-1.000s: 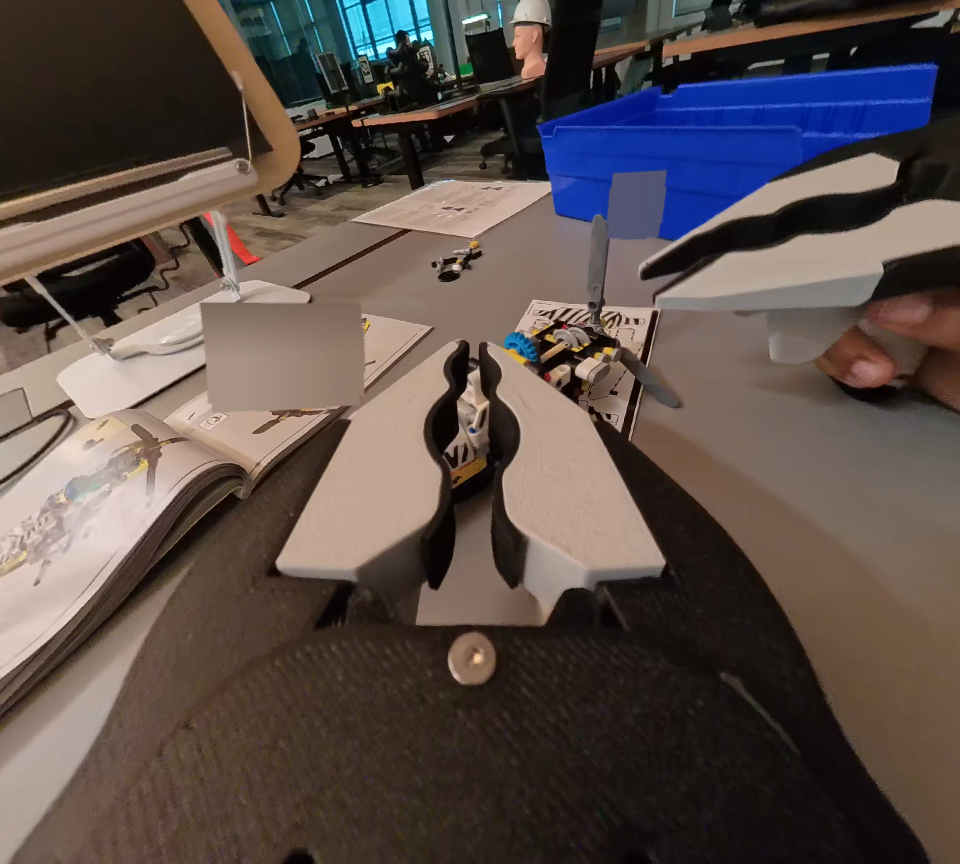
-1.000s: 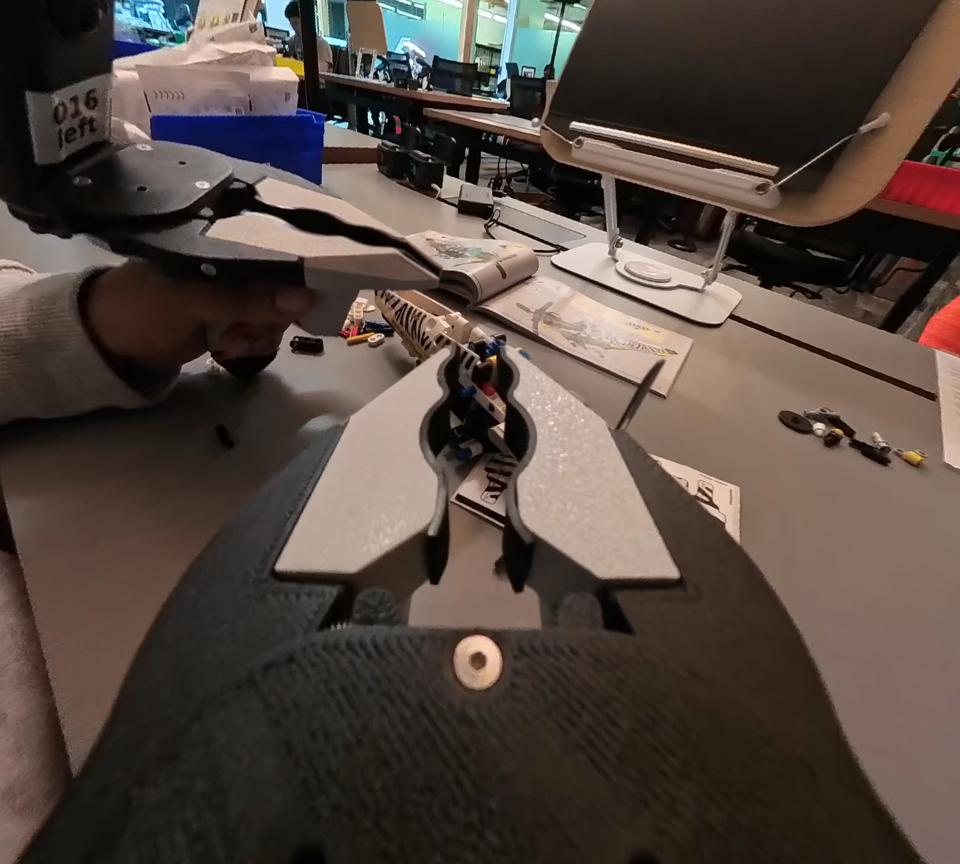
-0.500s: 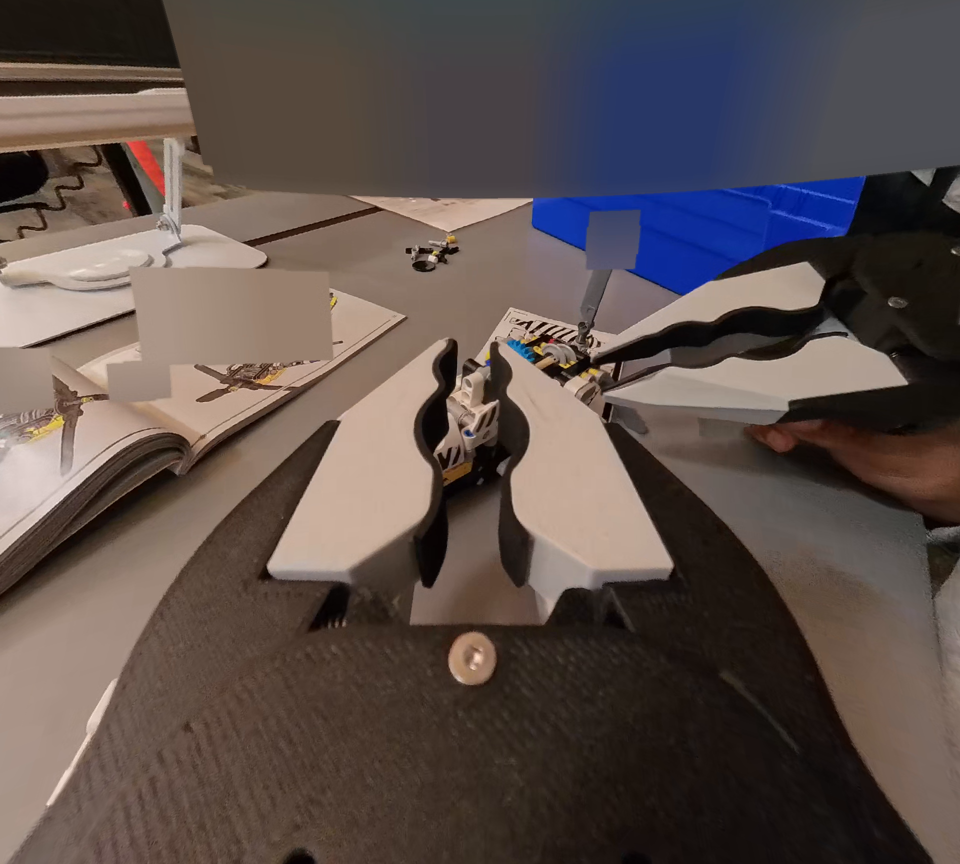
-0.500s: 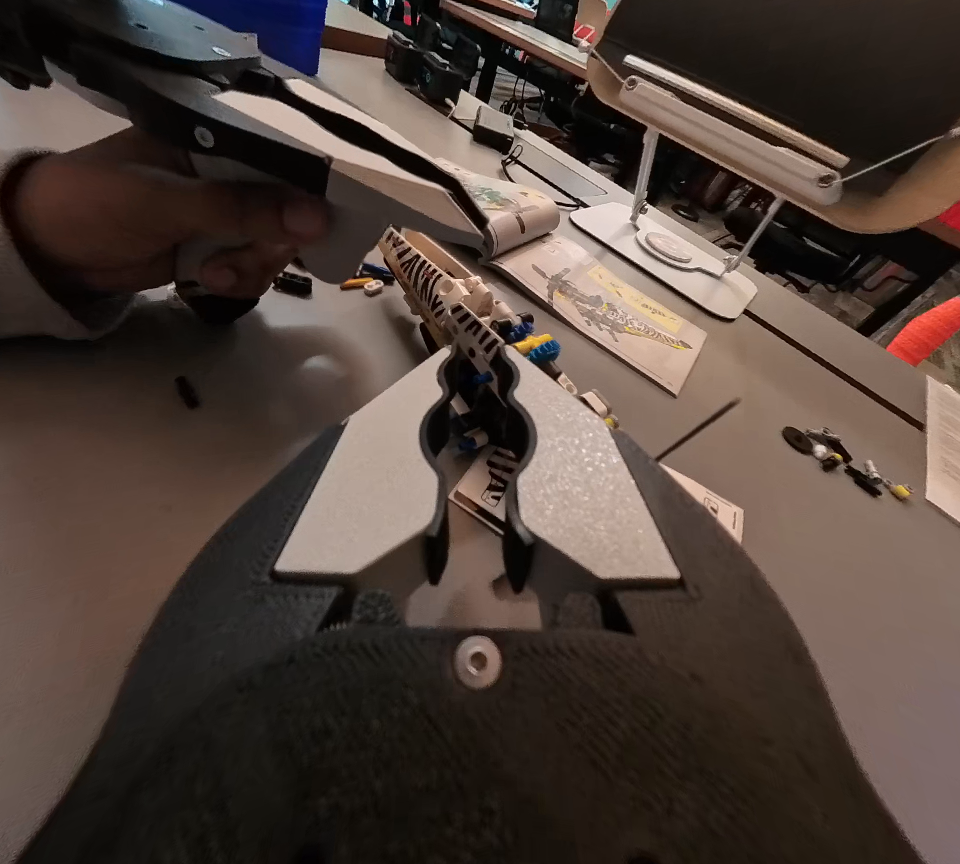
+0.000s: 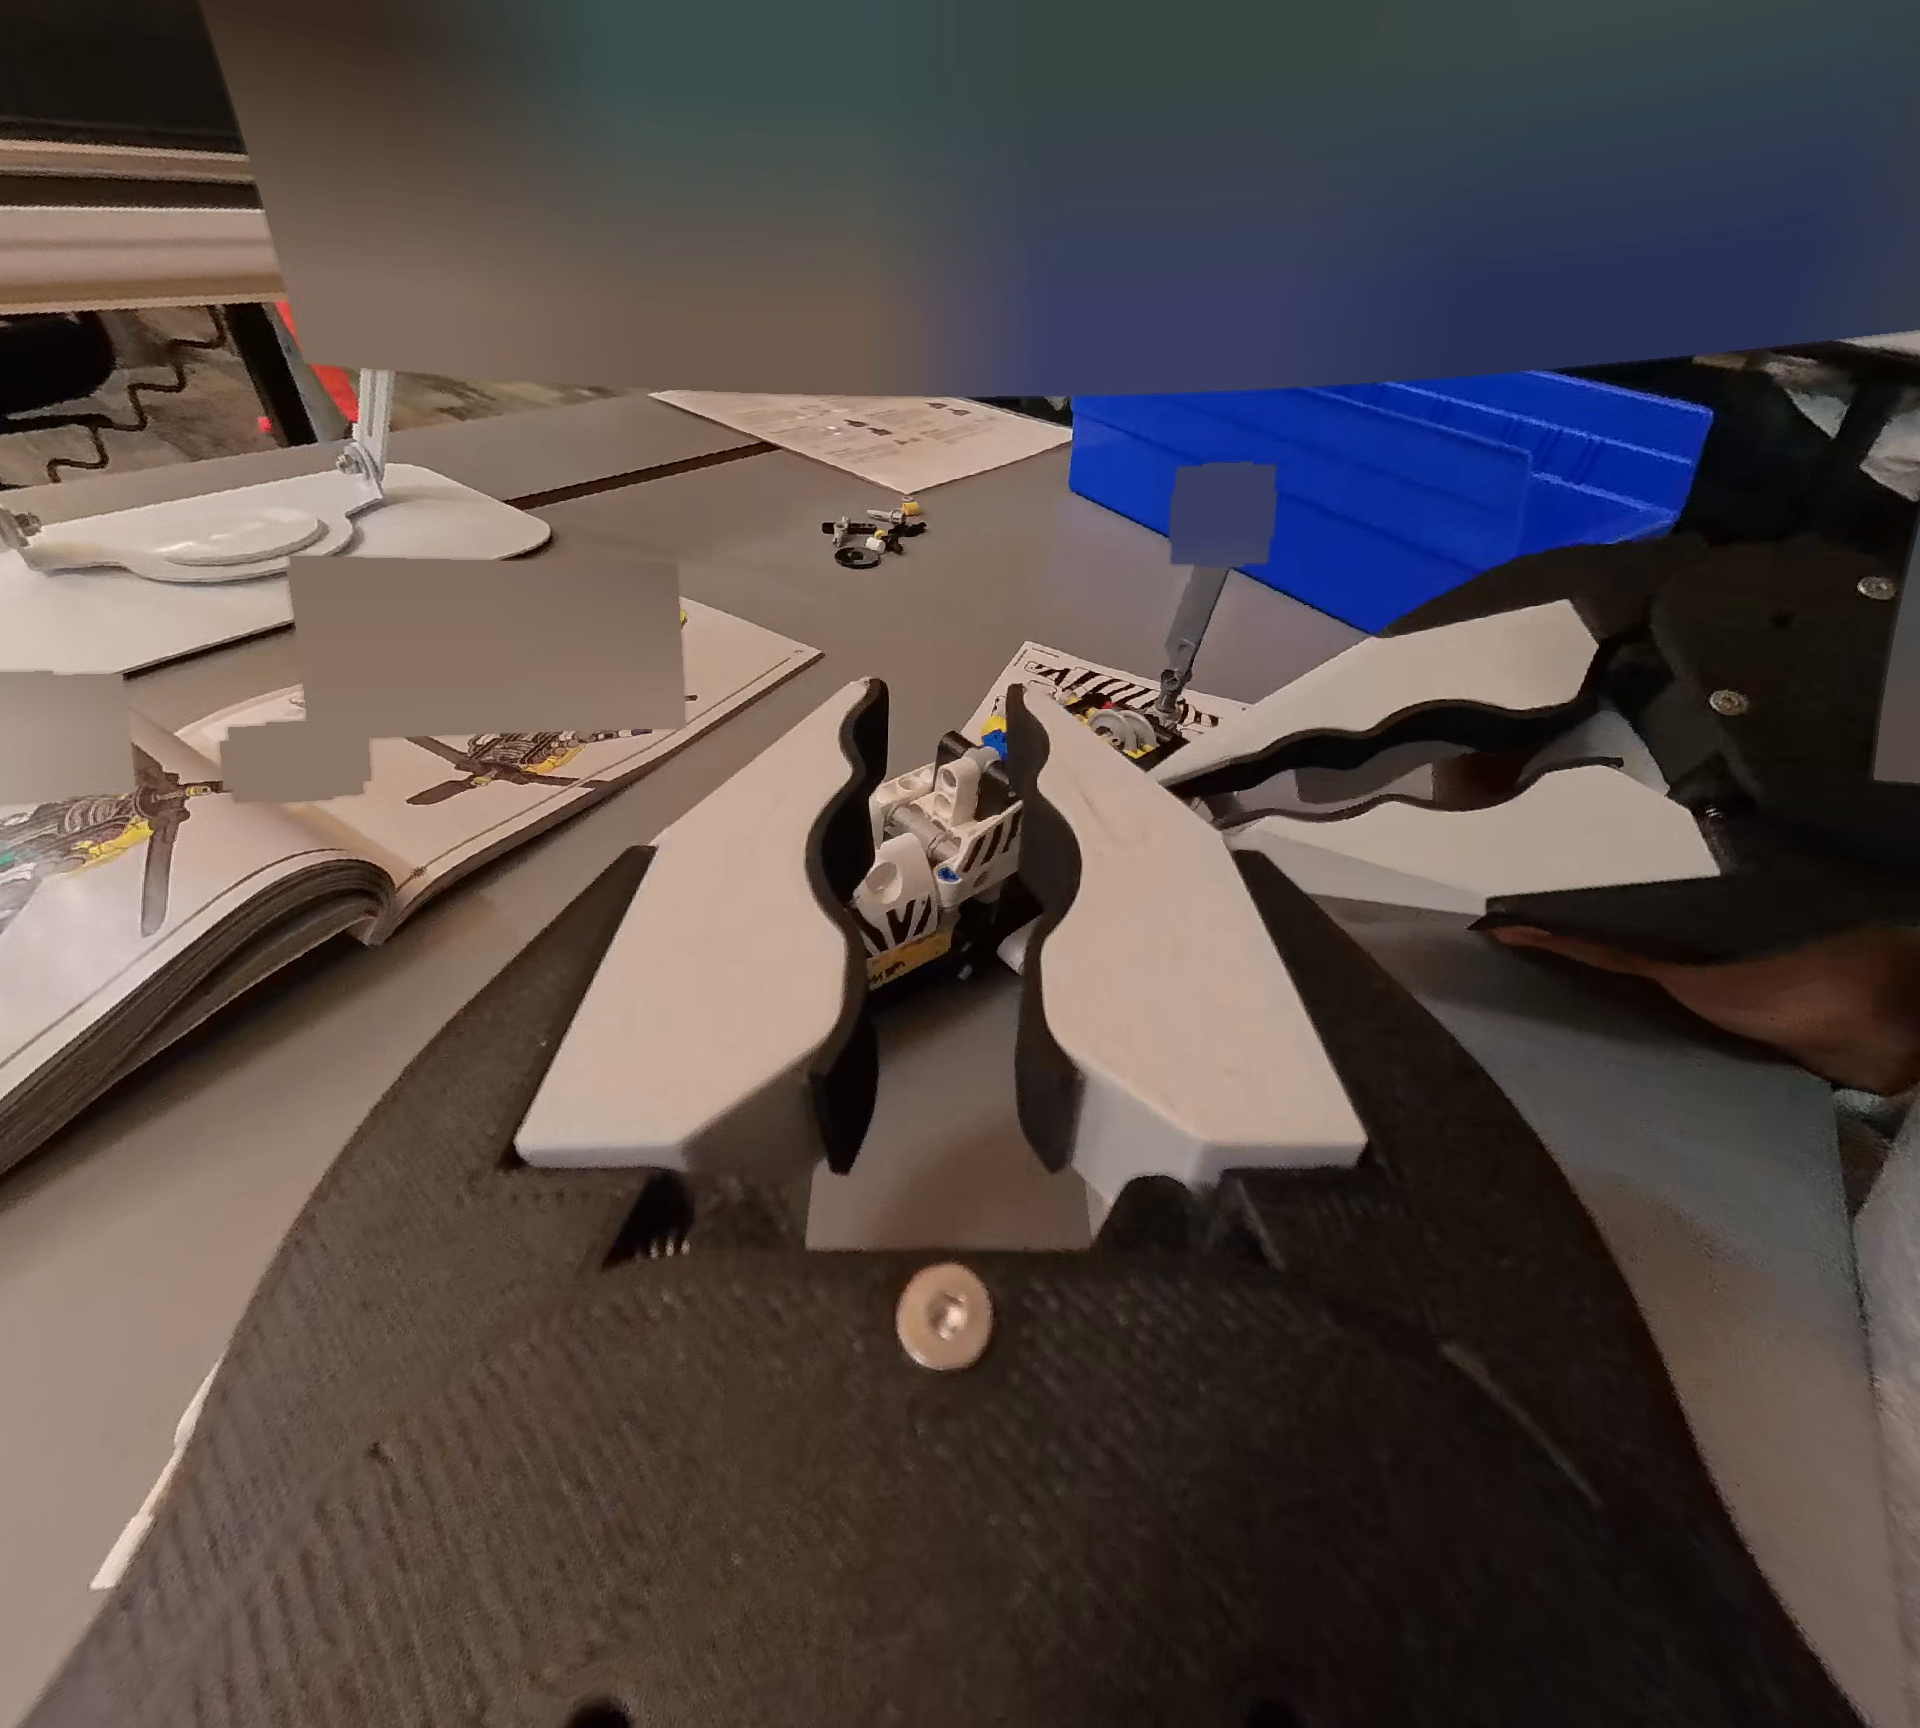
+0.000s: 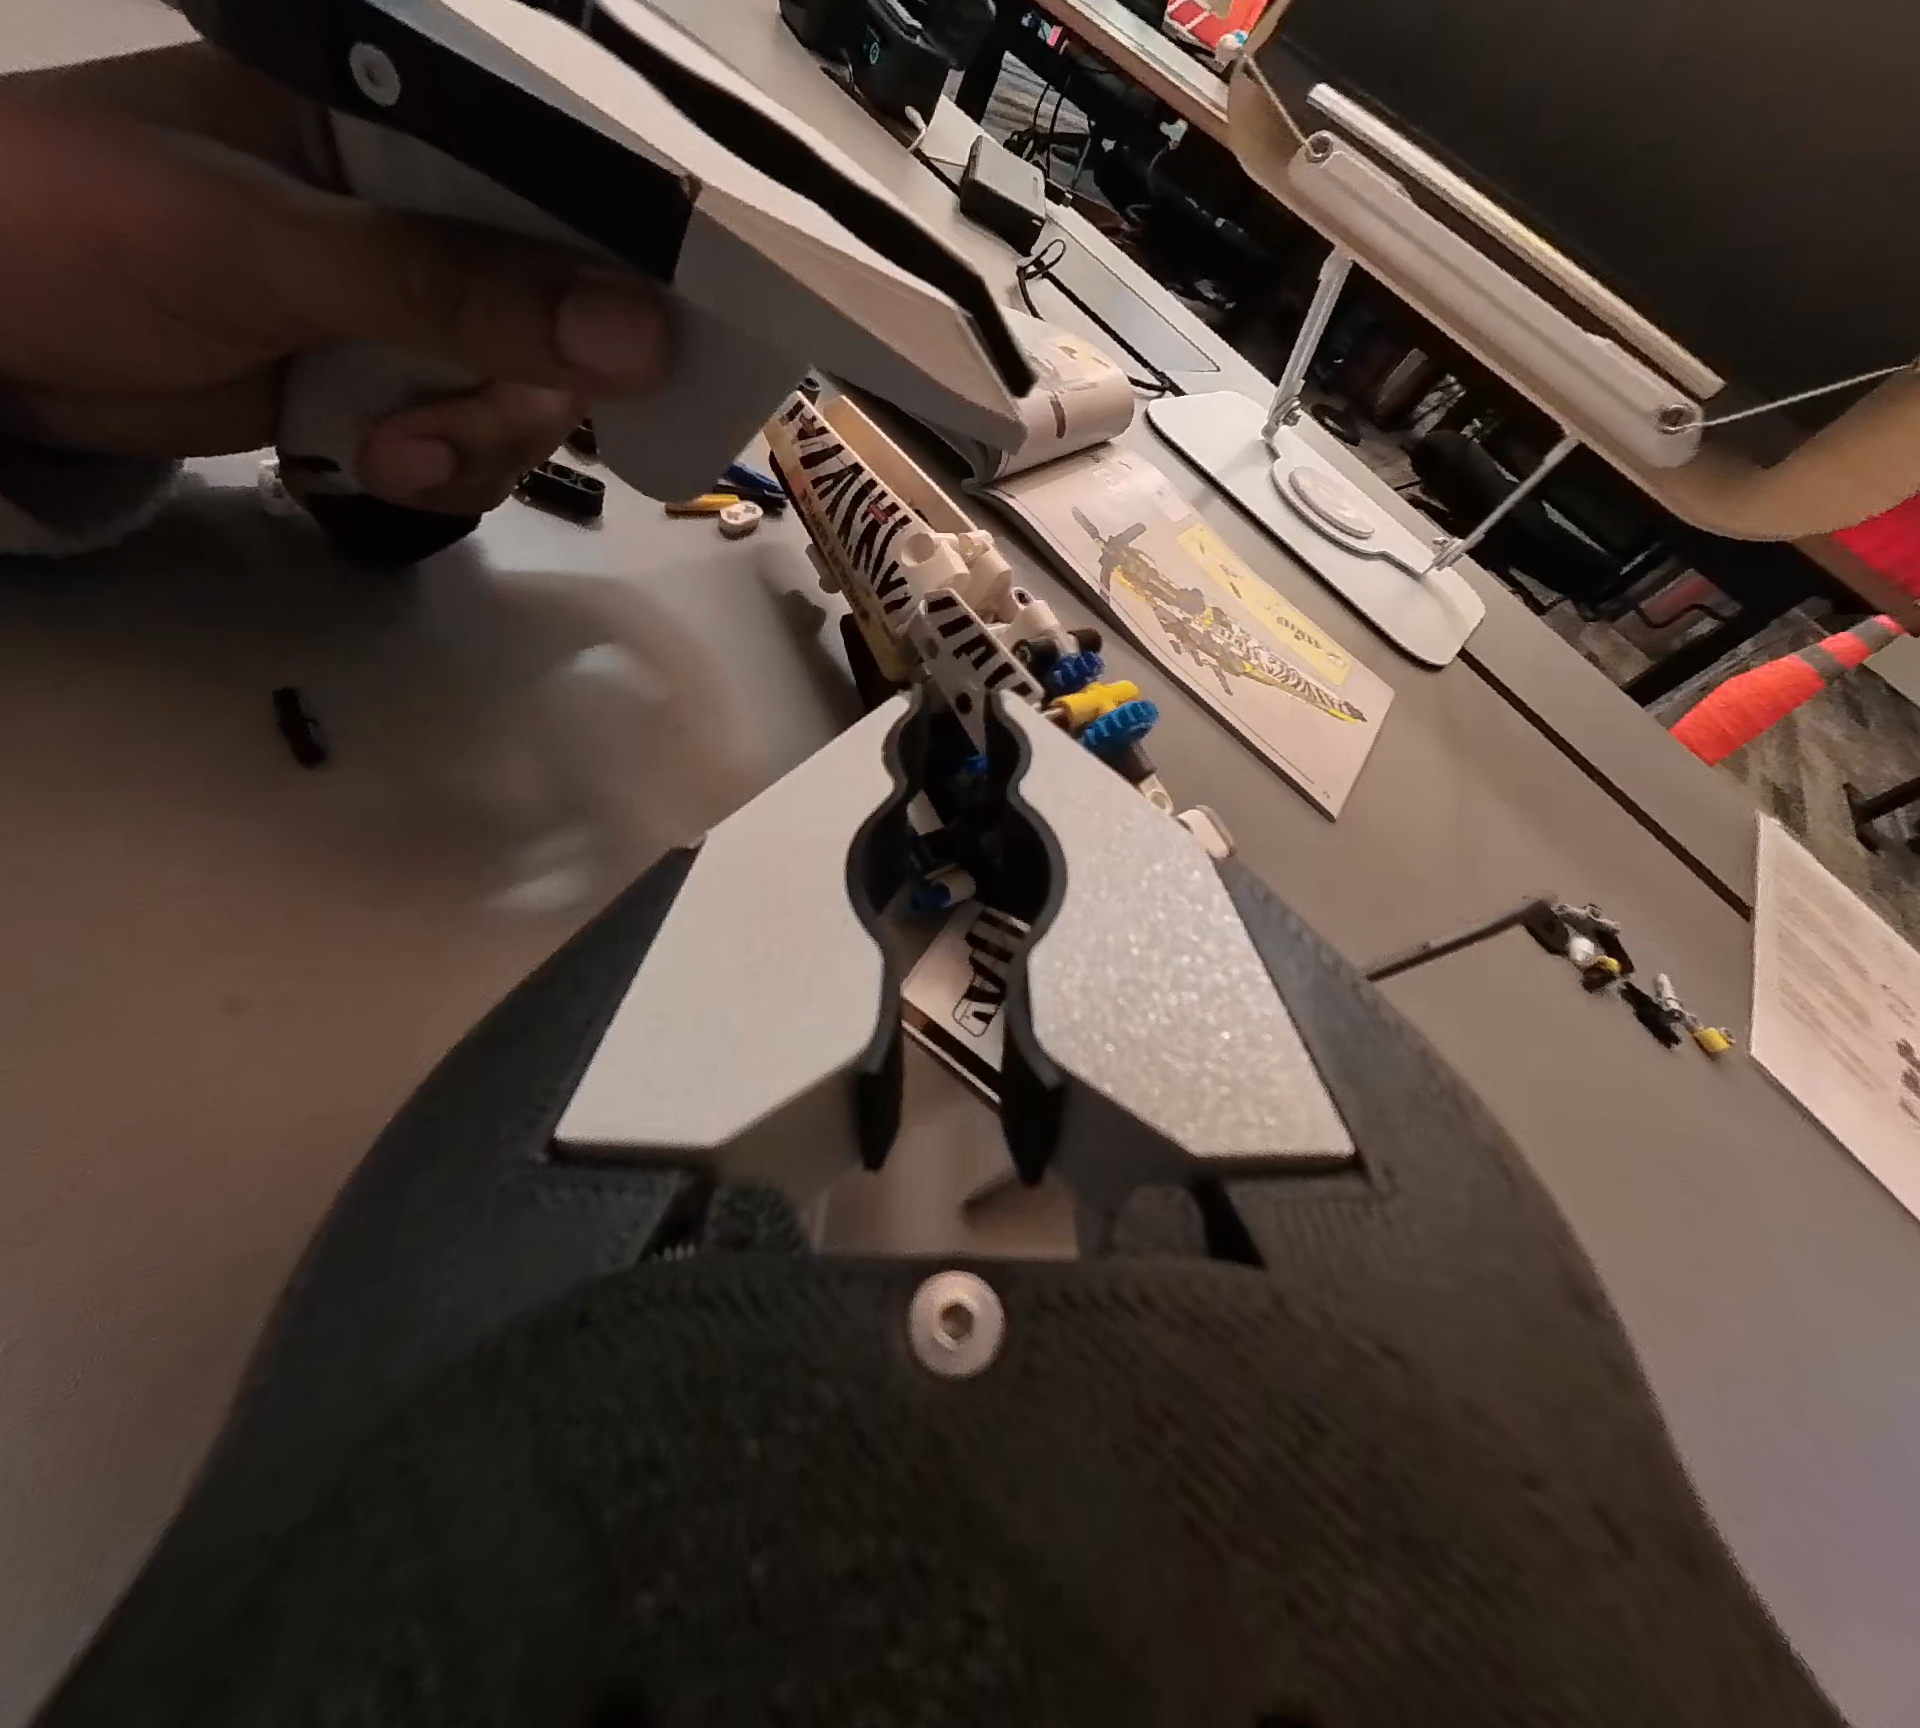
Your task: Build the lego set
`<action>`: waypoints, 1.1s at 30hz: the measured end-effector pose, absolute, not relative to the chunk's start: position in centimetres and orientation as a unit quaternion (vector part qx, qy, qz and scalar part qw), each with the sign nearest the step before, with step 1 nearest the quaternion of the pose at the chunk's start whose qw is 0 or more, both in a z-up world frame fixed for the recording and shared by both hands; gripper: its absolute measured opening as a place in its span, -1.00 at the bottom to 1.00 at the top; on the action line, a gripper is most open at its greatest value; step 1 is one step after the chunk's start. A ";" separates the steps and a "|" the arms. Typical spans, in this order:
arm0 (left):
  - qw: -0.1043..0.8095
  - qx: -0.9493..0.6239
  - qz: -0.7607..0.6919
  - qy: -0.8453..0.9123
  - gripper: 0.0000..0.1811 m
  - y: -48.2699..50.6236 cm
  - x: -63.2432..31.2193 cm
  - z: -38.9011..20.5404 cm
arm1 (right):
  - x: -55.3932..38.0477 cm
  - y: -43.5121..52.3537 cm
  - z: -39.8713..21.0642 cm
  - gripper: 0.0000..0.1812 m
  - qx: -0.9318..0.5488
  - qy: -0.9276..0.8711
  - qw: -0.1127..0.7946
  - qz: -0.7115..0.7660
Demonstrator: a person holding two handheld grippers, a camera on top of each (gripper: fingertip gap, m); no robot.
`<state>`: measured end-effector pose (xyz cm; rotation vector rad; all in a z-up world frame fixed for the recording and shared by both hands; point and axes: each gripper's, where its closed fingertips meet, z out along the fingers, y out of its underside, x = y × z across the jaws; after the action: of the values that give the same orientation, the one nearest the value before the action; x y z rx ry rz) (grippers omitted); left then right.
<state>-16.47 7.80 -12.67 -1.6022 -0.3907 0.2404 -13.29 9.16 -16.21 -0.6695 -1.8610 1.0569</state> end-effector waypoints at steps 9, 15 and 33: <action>0.673 -0.711 0.103 -0.177 -0.77 7.8 -16.6 -12.7 | -13.3 8.8 -16.4 -0.93 -0.250 -0.754 0.448 0.411; 0.672 -0.711 0.103 -0.177 -0.77 7.8 -16.6 -12.8 | -13.3 8.7 -16.5 -0.92 -0.248 -0.755 0.448 0.409; 0.674 -0.709 0.095 -0.184 -0.74 7.8 -16.8 -12.8 | -13.3 8.5 -16.8 -0.93 -0.240 -0.762 0.448 0.400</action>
<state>-16.84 7.81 -12.75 -1.5959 -0.4139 0.2127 -13.26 8.51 -16.81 -0.5950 -1.8862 0.9903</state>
